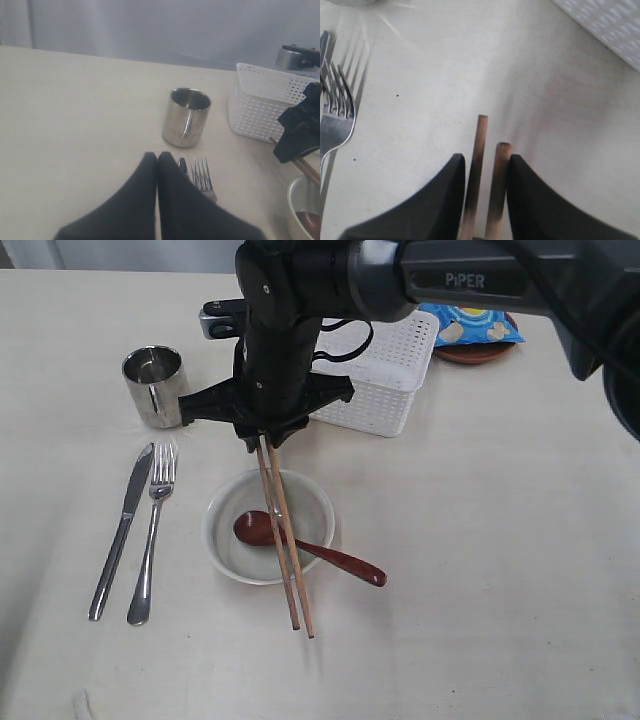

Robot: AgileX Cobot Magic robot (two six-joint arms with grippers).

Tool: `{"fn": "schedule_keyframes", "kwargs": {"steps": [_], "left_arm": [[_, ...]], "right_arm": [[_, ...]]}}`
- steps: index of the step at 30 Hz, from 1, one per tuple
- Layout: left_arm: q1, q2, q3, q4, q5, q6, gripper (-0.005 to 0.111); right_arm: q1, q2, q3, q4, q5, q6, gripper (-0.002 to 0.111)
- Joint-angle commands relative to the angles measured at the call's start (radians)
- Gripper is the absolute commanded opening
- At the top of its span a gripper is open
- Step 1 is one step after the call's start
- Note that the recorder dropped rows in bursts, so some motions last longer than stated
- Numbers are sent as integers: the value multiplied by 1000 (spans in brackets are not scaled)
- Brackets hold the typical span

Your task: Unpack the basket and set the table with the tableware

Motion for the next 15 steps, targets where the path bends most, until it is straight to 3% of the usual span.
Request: {"fn": "schedule_keyframes", "kwargs": {"steps": [1,15], "left_arm": [[1,-4,3,-1,-11,1,0],[1,-4,3,-1,-11,1,0]], "right_arm": [[-5,-6,-3,-4,7,-12,26],[-5,-8,-3,-6,5,-27,24]]}}
